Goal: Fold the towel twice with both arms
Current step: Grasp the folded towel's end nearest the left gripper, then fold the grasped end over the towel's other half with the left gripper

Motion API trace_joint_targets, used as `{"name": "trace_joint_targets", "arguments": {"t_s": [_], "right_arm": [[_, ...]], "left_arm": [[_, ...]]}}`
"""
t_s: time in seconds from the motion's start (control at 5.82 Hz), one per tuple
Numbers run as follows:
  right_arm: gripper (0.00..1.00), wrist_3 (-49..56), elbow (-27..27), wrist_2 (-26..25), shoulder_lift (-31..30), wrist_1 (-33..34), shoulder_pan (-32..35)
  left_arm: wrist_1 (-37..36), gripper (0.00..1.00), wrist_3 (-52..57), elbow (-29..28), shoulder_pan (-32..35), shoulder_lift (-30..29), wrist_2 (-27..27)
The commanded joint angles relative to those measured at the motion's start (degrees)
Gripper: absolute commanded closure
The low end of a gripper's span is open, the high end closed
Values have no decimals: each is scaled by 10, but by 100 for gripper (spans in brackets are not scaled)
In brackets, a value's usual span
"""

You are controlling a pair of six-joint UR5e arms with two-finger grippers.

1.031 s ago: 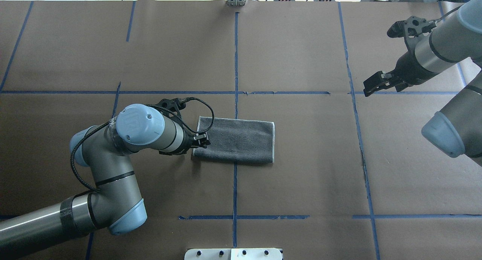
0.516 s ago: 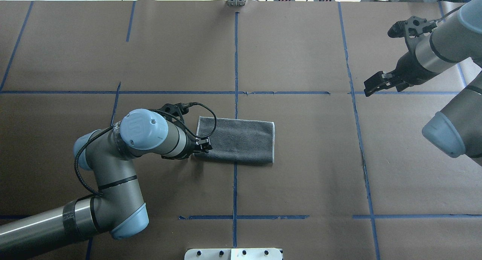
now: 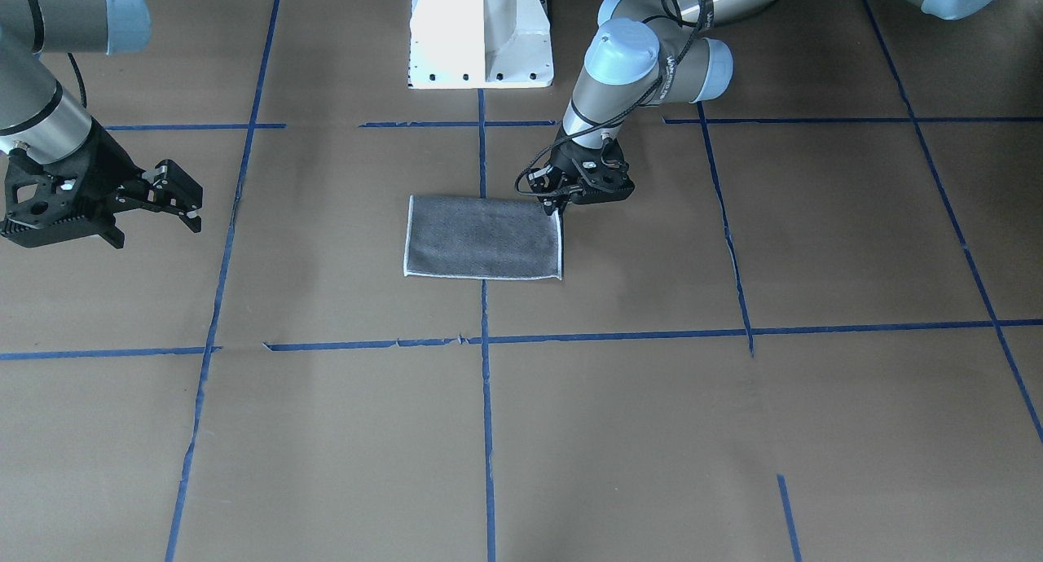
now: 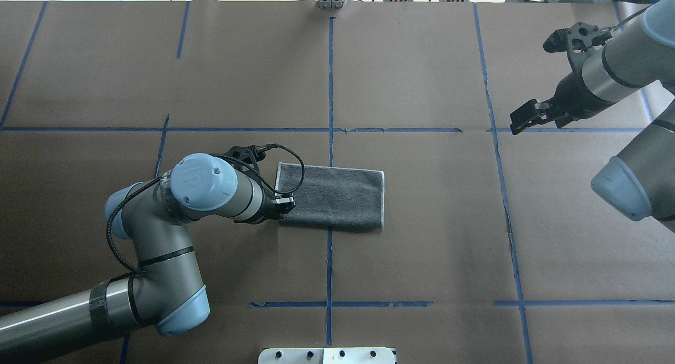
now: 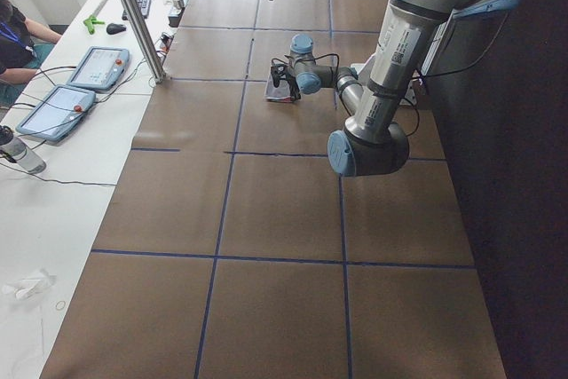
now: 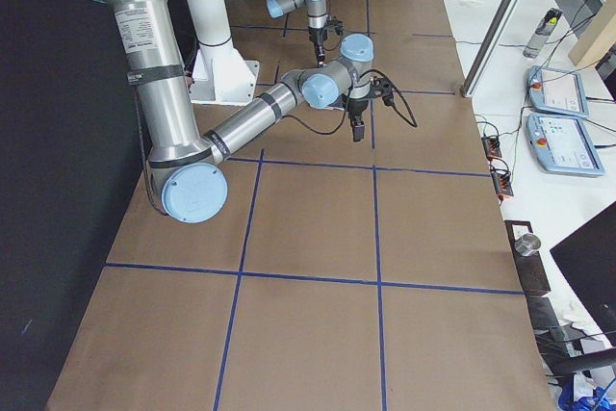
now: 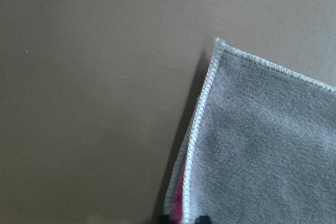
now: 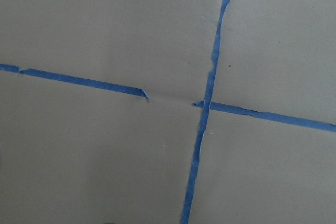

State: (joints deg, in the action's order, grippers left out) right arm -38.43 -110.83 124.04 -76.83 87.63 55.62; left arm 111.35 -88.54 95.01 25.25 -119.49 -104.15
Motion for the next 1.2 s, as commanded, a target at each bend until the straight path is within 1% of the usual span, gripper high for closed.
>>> {"name": "trace_joint_targets", "arguments": {"t_s": [0.0,0.17,0.34,0.52,0.69,0.86,1.03], "right_arm": [[0,-1,0,-2,-2,0,0],[0,-1,0,-1,-3,0,0],[0,-1,0,-1,-10,-1,0],[0,-1,0,0,-11,-1,0],[0,-1,0,1,-11,-1,0],[0,-1,0,1,-14,-1,1],[0,-2,-1,1,-15,-1,1]], "left_arm": [[-6,100,-2,7,1,-2,4],[-25,100,-3,9,3,-17,6],[-103,100,-3,9,3,-69,15],[-140,100,-3,0,1,-112,31],[-141,100,-2,-20,-14,-139,52],[-141,100,-2,-73,-35,-188,84],[-141,100,-1,-120,-42,-229,90]]}}
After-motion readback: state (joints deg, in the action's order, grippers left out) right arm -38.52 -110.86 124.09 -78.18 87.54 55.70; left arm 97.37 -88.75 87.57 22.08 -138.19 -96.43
